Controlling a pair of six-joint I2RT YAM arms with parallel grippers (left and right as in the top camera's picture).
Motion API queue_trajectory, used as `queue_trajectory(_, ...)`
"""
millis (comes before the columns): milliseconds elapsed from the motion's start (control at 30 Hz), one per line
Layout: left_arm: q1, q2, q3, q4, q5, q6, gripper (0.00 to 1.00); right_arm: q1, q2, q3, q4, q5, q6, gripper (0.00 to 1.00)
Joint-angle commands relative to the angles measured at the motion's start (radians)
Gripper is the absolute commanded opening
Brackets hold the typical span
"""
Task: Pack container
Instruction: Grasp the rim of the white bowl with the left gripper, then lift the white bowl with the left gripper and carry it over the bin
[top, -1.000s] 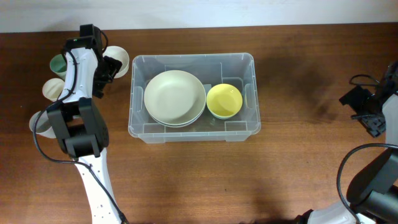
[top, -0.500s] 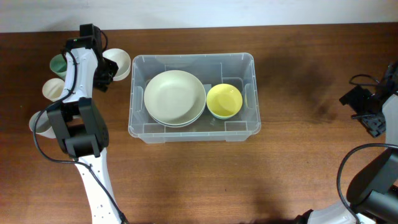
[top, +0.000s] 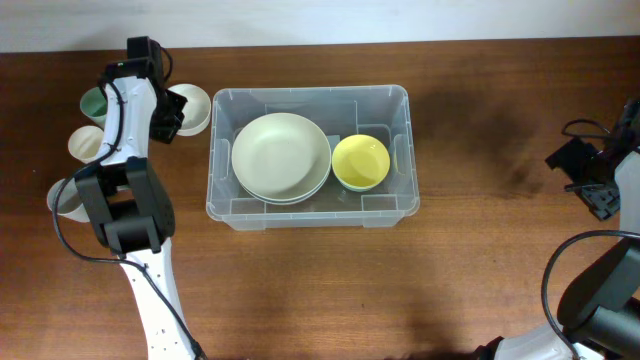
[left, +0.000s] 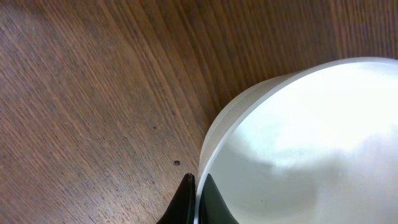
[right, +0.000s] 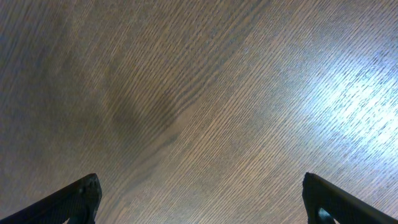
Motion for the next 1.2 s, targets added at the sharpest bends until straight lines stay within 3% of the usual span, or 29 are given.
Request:
queue_trajectory(0,0.009,0.010,0.004,0.006,-0.003,0.008,0.01,0.003,-0.006,-0.001,0.000,0.005,0.006,0.99)
queue_trajectory(267,0.009,0.010,0.091,0.091,0.076,0.098,0.01,0.003,-0.006,-0.001,0.000,0.005,0.006,0.99)
queue_trajectory(467,0.008,0.008,0.387,0.081,0.163,0.248,0.01,0.003,-0.006,-0.001,0.000,0.005,0.006,0.99)
queue_trajectory(567,0.002,0.004,0.553,0.019,0.241,0.280,0.01,0.003,-0.006,-0.001,0.000,0.005,0.006,0.99)
queue_trajectory(667,-0.021,0.004,0.687,-0.059,0.336,0.403,0.01,0.003,-0.006,-0.001,0.000,0.005,0.006,0.99)
queue_trajectory(767,-0.068,0.004,0.777,-0.205,0.402,0.450,0.01,0.003,-0.006,-0.001,0.000,0.005,0.006,0.99)
queue_trajectory(967,-0.225,0.005,0.790,-0.450,0.468,0.636,0.01,0.003,-0.006,-0.001,0.000,0.005,0.006,0.99)
queue_trajectory(1167,-0.365,0.005,0.790,-0.518,0.463,0.663,0.01,0.003,-0.006,-0.001,0.000,0.005,0.006,0.99)
